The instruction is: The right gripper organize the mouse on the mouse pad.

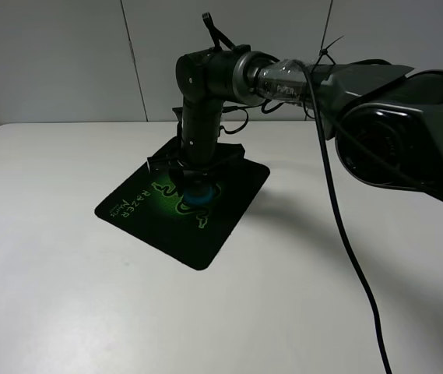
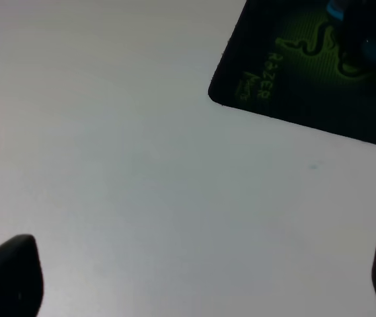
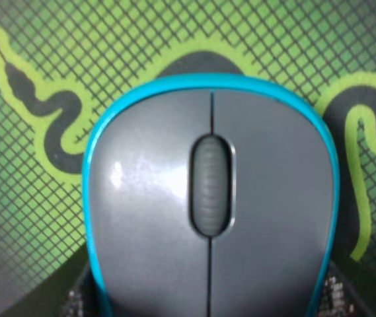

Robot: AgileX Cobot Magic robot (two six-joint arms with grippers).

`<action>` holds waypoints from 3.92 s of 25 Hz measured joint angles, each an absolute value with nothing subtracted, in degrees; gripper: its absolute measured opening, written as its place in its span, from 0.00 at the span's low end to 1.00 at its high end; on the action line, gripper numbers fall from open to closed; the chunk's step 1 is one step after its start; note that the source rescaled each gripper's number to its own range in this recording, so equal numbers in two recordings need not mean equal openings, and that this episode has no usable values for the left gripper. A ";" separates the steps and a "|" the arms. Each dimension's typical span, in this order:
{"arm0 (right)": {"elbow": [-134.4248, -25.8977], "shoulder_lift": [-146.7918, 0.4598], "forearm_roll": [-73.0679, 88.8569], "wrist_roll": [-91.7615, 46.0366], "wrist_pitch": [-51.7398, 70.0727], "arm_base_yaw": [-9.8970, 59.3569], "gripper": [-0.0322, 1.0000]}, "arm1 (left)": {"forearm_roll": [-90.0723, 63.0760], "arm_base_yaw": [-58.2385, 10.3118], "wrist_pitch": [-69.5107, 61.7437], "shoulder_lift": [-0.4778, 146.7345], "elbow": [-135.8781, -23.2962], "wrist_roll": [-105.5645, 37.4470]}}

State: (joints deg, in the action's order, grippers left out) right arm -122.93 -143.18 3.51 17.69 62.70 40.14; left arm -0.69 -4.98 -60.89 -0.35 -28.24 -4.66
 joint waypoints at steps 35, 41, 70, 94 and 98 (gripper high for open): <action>-125.41 -141.55 3.34 12.32 66.89 40.14 1.00 | -0.74 -4.98 -60.89 -0.35 -28.24 -4.71; -126.98 -137.84 3.76 10.00 69.35 40.14 1.00 | -0.74 -4.98 -60.89 -0.35 -28.24 -4.71; -73.75 -86.43 6.91 -1.38 69.45 40.80 1.00 | -0.74 -4.98 -60.89 -0.35 -28.24 -4.71; -41.76 -21.67 3.50 0.00 69.85 37.16 1.00 | -0.68 -4.98 -60.89 -0.35 -28.24 -4.71; -39.05 -14.41 3.45 0.00 69.91 27.15 1.00 | -0.68 -4.98 -60.89 -0.35 -28.24 -4.71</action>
